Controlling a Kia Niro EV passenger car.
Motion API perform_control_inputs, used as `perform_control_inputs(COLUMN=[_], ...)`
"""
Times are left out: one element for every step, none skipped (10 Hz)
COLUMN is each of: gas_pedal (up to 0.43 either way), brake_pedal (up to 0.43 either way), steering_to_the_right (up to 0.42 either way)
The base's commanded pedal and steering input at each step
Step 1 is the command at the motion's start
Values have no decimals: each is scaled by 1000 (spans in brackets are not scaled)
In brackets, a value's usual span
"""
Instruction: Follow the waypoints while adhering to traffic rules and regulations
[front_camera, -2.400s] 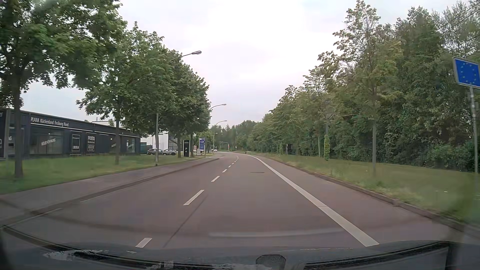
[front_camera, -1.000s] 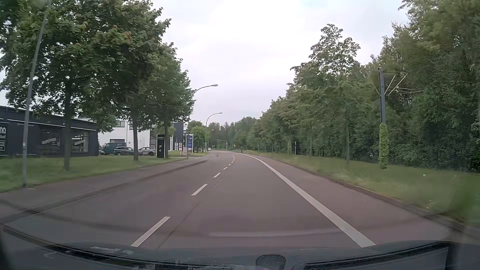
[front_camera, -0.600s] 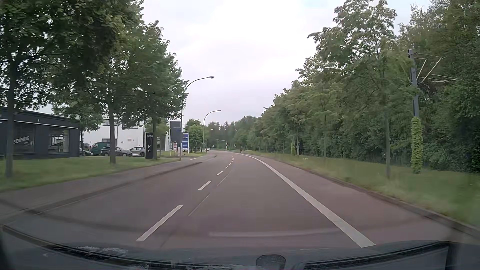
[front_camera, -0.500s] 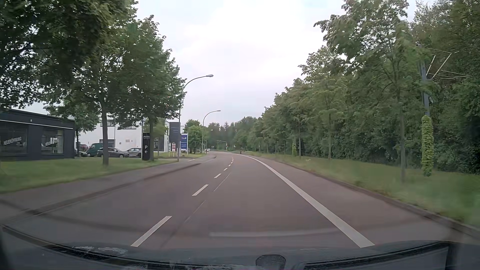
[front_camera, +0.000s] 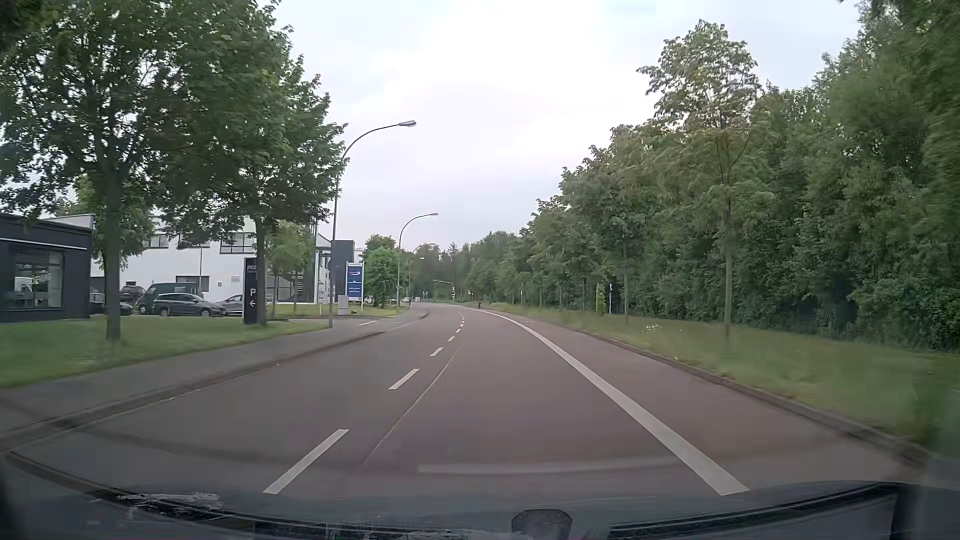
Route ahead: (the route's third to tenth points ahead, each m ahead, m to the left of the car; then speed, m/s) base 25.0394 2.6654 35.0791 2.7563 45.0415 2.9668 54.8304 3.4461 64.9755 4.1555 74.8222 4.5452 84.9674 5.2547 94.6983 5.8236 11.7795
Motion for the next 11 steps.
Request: perform_control_inputs(gas_pedal=[98,98,98,98,98,98,98,110,130,130,130], brake_pedal=[0,0,0,0,0,0,0,0,0,0,0], steering_to_the_right=[0,0,0,0,0,0,-1,-1,-1,-1,-1])
